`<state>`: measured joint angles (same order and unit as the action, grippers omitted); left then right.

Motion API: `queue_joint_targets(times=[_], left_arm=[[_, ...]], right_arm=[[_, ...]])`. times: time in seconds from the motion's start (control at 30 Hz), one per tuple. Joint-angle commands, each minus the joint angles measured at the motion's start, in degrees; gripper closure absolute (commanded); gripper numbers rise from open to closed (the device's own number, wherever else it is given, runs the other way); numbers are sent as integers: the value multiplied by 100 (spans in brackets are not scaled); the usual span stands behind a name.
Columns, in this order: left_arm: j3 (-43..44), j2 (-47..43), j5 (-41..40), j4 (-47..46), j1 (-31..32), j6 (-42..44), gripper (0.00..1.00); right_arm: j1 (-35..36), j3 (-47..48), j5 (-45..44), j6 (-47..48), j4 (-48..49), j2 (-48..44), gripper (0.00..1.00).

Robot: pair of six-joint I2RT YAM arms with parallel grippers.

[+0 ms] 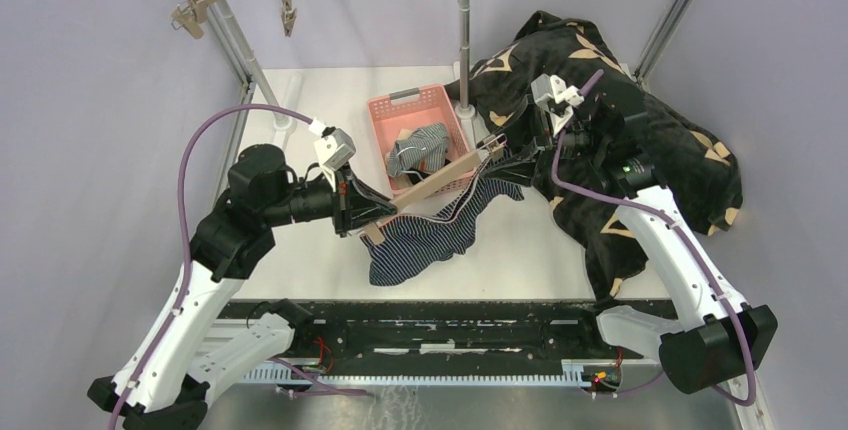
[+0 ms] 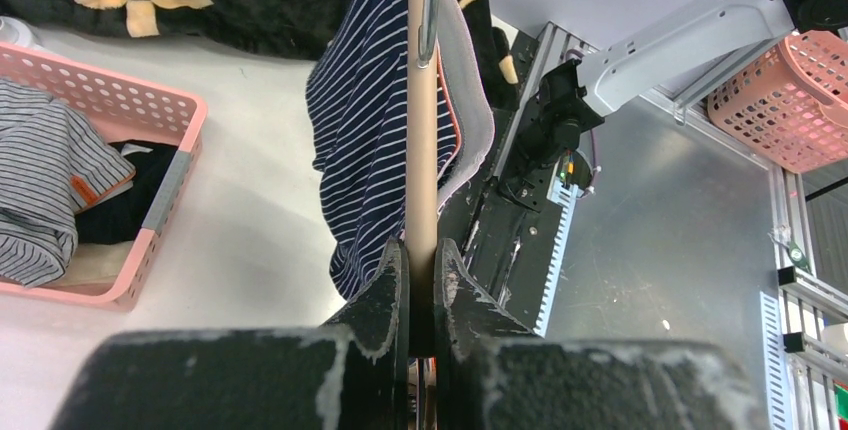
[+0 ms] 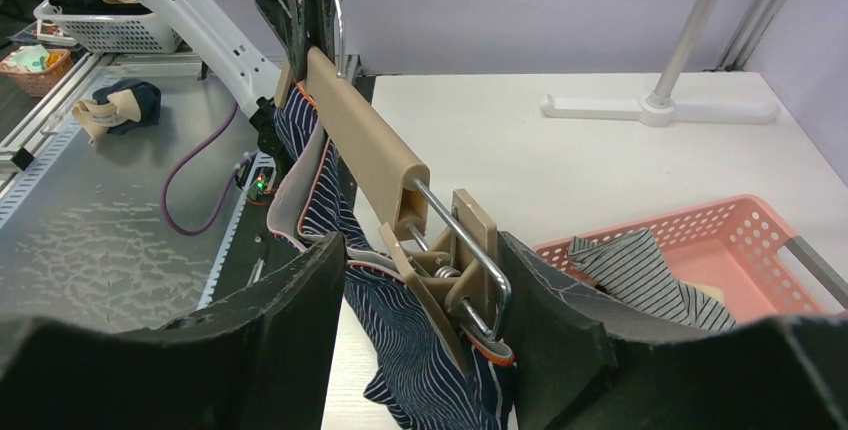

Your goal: Remove the underwear clipped to the hanger

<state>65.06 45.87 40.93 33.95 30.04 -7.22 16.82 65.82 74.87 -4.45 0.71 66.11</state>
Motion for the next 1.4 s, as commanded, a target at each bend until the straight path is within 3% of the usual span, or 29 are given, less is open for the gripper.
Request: queue_joint_targets(times=[0.0, 0.13, 0.37, 0.43, 0.57, 0.6, 0.77, 0.8, 0.83, 0.87, 0.9, 1.0, 1.2, 1.37], left_arm=[[2, -8, 134, -631, 16, -172, 97], [-68, 10, 165, -694, 15, -196, 97], [-150, 7, 188, -758, 10, -227, 97], [-160, 9, 179, -775, 12, -227, 97], [-220, 44, 210, -831, 10, -231, 97], [-248, 59, 201, -845, 10, -227, 97], [-357, 167, 171, -934, 12, -223, 97], [-368, 177, 175, -973, 11, -226, 97], [-371, 184, 193, -1025, 10, -227, 97], [-369, 186, 189, -1082, 10, -247, 97], [-370, 186, 188, -1151, 10, -278, 97], [-404, 146, 108, -1422, 10, -433, 97], [-750, -224, -333, -2374, 13, -962, 97], [-984, -297, -530, -3287, 17, -1389, 97]], right_arm=[[-4, 228, 319, -69, 293, -72, 35], [16, 221, 297, -81, 324, -103, 30], [49, 207, 265, -118, 396, -107, 32], [50, 209, 313, -110, 412, -95, 44], [58, 211, 402, -88, 413, -104, 95], [58, 204, 428, -79, 408, -111, 99], [69, 194, 433, 206, 171, -232, 100], [77, 187, 354, 215, 153, -234, 99], [73, 194, 262, 216, 125, -238, 82], [74, 190, 137, 216, 114, -233, 56], [69, 174, 35, 210, 107, -230, 42], [74, 16, -290, 66, 277, -232, 21], [76, -803, -1765, -904, 1788, -429, 16], [79, -1524, -2909, -1469, 2902, -683, 21]])
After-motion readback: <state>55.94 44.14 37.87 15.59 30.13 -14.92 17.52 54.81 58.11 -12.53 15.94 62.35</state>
